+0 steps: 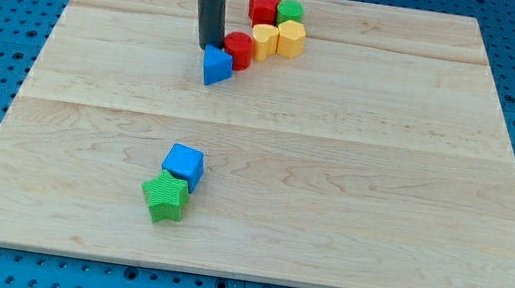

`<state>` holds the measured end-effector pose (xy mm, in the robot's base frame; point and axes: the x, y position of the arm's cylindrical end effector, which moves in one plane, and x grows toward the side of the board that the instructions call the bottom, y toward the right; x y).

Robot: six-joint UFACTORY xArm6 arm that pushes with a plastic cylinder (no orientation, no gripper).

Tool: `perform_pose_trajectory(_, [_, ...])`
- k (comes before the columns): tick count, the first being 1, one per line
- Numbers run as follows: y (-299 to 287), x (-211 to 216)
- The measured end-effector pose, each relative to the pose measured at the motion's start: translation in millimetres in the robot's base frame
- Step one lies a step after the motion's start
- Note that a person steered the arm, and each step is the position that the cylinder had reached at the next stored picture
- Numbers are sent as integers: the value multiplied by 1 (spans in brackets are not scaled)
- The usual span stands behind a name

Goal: Slide the triangle to the left center

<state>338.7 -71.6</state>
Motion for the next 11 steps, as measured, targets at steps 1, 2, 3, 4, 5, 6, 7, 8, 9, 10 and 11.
perform_pose_trajectory(1, [23, 21])
perform_pose_trajectory(2, [31, 25])
perform_pose_trajectory(3, [60, 35])
perform_pose_trajectory(4, [33, 43])
perform_pose_trajectory(5, [-47, 17])
perform_pose_trajectory(6, [-95, -1])
perform_pose_trajectory(7, [-20, -1])
perform_pose_trajectory(8, [29, 41])
perform_pose_trajectory(9, [30, 74])
perform_pose_trajectory(10, [-54, 44])
perform_pose_trajectory(11, [-142, 15])
